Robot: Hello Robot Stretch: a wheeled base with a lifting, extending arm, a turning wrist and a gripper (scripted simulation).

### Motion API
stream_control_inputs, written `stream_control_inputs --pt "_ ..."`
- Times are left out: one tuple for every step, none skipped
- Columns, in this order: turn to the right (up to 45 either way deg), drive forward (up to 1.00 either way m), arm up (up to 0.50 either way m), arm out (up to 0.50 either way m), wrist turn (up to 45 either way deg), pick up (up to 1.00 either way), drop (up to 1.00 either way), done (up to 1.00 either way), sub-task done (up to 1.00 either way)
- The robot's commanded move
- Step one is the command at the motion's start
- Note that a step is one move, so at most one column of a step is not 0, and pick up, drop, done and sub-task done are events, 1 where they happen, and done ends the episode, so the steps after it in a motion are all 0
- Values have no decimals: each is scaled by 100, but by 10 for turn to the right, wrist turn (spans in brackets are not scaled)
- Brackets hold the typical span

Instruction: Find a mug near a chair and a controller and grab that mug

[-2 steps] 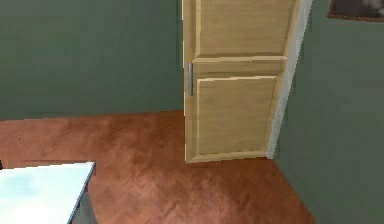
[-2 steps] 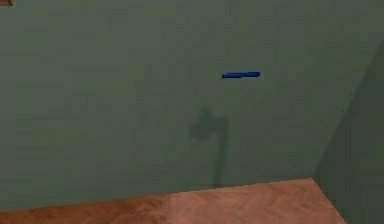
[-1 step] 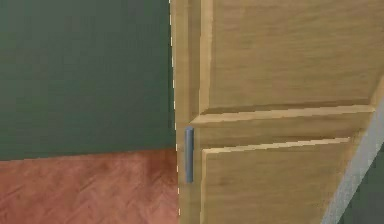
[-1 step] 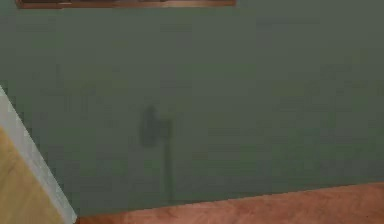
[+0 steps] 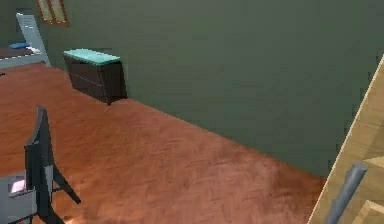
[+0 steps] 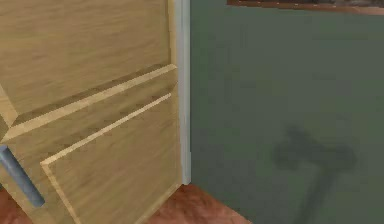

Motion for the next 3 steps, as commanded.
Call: stream_control_inputs --pt "0 40 0 0 0 0 0 0 0" --pt "-60 0 0 0 0 0 0 0 0" --pt "0 100 0 0 0 0 0 0 0"
